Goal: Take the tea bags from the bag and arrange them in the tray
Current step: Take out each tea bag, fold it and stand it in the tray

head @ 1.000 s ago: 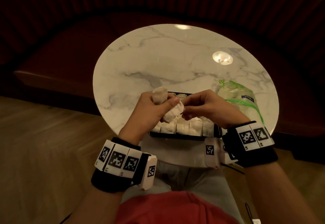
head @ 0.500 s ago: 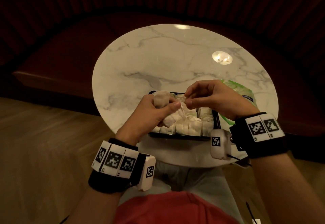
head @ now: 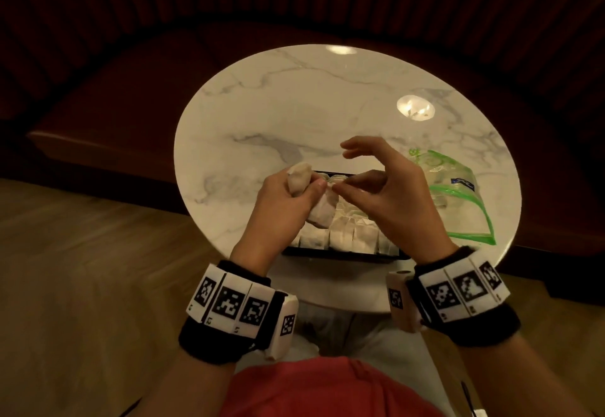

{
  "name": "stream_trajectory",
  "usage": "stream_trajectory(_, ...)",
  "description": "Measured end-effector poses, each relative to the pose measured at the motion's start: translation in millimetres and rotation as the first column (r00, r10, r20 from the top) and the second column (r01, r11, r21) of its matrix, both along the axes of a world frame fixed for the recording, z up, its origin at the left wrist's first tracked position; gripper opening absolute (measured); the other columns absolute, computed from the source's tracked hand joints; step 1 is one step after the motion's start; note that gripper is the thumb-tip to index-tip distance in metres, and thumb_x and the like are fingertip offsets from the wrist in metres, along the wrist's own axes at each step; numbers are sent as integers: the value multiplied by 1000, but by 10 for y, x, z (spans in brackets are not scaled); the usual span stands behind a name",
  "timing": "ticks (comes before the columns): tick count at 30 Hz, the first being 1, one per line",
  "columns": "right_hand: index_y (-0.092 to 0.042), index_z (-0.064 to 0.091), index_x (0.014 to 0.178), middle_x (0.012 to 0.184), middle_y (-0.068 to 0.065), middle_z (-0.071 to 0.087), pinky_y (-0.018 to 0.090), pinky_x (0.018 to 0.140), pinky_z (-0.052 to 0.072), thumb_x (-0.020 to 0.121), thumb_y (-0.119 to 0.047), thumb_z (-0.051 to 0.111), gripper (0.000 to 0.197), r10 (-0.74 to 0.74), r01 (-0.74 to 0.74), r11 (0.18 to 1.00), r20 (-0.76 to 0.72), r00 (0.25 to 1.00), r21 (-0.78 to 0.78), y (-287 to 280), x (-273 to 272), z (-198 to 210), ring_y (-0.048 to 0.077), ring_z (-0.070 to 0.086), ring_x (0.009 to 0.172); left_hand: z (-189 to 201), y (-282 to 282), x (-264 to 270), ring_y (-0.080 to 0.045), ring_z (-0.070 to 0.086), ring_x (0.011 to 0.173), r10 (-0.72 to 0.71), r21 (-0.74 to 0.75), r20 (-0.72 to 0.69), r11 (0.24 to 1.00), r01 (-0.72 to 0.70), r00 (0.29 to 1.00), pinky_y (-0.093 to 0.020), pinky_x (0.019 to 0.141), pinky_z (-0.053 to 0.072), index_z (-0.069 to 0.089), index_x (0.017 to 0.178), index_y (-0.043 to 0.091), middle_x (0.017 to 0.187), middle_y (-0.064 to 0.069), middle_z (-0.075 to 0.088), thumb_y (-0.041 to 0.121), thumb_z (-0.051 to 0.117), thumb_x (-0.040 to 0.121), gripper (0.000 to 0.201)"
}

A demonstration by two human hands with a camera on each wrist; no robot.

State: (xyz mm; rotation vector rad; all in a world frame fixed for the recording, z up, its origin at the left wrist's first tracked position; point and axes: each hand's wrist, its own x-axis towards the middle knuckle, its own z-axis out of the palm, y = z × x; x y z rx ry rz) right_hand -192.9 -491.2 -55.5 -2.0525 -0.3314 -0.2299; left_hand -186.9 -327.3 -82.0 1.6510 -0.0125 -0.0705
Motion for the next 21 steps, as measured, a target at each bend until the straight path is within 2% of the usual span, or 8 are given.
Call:
stream_trajectory(2, -17, 55, 126, 119, 1, 59, 17, 82, 54, 80, -1, 77, 53, 7, -7, 1000, 69, 998, -6, 23, -27, -55, 8, 71, 84, 7, -25, -9, 2, 57, 61, 24, -29, 15, 999, -24, 1000, -13, 52, 40, 70, 88, 12, 72, 7, 65, 16, 64, 93, 10)
stream_trajectory(5, -20, 49, 129, 126, 4, 55, 17, 83, 53, 83, 0, 73, 56, 13, -14, 1000, 125, 992, 3, 59, -52, -115, 7, 71, 88, 10, -55, -20, 1, 61, 63, 75, -74, 27, 995, -73, 997, -12, 52, 42, 69, 81, 19, 68, 11, 67, 13, 64, 93, 15)
stream_trajectory(9, -15, 45, 134, 132, 5, 52, 15, 85, 52, 82, 2, 72, 61, 7, -5, 1000, 172, 985, -11, 80, -63, -154, 4, 69, 94, 35, -75, -43, -5, 66, 70, 105, -147, -23, 983, -107, 994, -18, 53, 47, 69, 81, 24, 72, 8, 70, 19, 66, 93, 13)
stream_trajectory(11, -16, 42, 136, 132, 5, 52, 12, 84, 51, 81, 2, 73, 66, 16, -11, 1000, 185, 983, -28, 83, -58, -163, 1, 68, 96, 52, -79, -44, -11, 67, 73, 105, -187, -43, 976, -111, 994, -21, 56, 49, 71, 84, 19, 76, 1, 72, 22, 69, 90, 6)
stream_trajectory(14, -22, 38, 137, 132, 4, 53, 8, 80, 48, 81, 1, 74, 70, 54, -46, 998, 181, 982, -48, 88, -57, -141, -5, 66, 96, 47, -70, -40, -17, 68, 74, 111, -259, -69, 958, -125, 991, -24, 62, 53, 71, 93, 5, 80, -9, 71, 16, 72, 87, 12)
stream_trajectory(17, -20, 47, 130, 125, 2, 59, 13, 82, 51, 85, -7, 72, 53, 74, -70, 997, 127, 989, -36, 68, -71, -102, -1, 68, 97, 31, -47, -31, -19, 67, 75, 114, -263, -84, 956, -133, 990, -31, 66, 55, 72, 90, 4, 80, -11, 71, 11, 72, 86, 8)
stream_trajectory(19, -18, 60, 116, 110, 0, 67, 19, 79, 54, 88, -11, 70, 30, 23, -25, 999, 65, 998, 29, 54, -71, -81, 6, 71, 90, 18, -33, -17, -18, 68, 75, 134, -250, -88, 956, -152, 987, -33, 69, 56, 73, 84, 9, 78, -8, 72, 9, 72, 85, 2)
stream_trajectory(21, -17, 67, 103, 94, -5, 71, 27, 75, 56, 90, -15, 68, 13, -59, 58, 996, 9, 998, 61, 38, -52, -90, 8, 70, 84, 23, -29, -16, -16, 69, 73, 134, -245, -74, 958, -148, 988, -31, 68, 57, 72, 81, 11, 75, -5, 72, 8, 72, 85, 4)
